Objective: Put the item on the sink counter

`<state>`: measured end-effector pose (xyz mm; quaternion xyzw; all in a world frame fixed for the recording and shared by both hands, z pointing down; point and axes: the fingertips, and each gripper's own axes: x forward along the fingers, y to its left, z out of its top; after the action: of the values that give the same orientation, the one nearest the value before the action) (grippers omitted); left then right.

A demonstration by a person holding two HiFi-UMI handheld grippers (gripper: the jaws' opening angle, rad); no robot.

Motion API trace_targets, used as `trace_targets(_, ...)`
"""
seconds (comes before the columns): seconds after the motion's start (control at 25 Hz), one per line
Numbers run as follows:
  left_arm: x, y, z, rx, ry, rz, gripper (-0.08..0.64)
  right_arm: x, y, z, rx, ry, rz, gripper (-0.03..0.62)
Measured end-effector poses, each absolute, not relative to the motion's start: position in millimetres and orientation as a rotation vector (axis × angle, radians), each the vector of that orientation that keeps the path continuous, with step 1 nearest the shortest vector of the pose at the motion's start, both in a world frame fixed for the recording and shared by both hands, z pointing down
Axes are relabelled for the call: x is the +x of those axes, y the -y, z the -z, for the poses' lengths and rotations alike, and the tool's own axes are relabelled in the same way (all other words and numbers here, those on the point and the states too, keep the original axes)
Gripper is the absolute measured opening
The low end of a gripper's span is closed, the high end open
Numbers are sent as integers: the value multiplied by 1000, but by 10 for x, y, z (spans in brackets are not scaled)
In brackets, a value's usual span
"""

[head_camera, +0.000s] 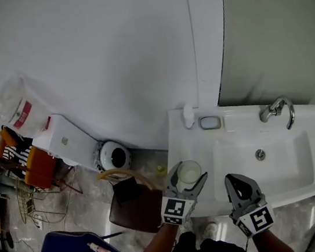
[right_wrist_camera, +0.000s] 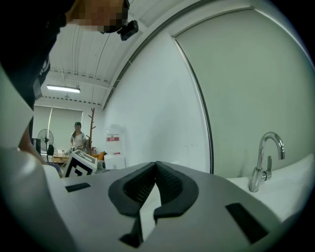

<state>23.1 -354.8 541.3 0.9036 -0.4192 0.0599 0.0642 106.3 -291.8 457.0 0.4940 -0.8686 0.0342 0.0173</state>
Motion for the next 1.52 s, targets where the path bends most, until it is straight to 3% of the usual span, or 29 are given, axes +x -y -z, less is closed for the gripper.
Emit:
trace_targets(0.48, 158, 3846, -6339, 2631, 1340, -294, 382, 1192, 2885, -4746, 1532, 2649, -127, 14)
trace_targets(1.0, 319, 3948, -6698, 2656, 1277, -327, 387, 1153, 2798, -4725, 1485, 2647, -84, 14)
trace_targets(1.24, 376, 3955, -6729, 2694, 1247, -341, 469, 1090, 2830, -4638, 1475, 2668, -53, 14)
trace_targets(1.52, 283, 3792, -6035, 2777, 1264, -216, 448, 987, 2818, -4542, 1487, 2690, -52, 14)
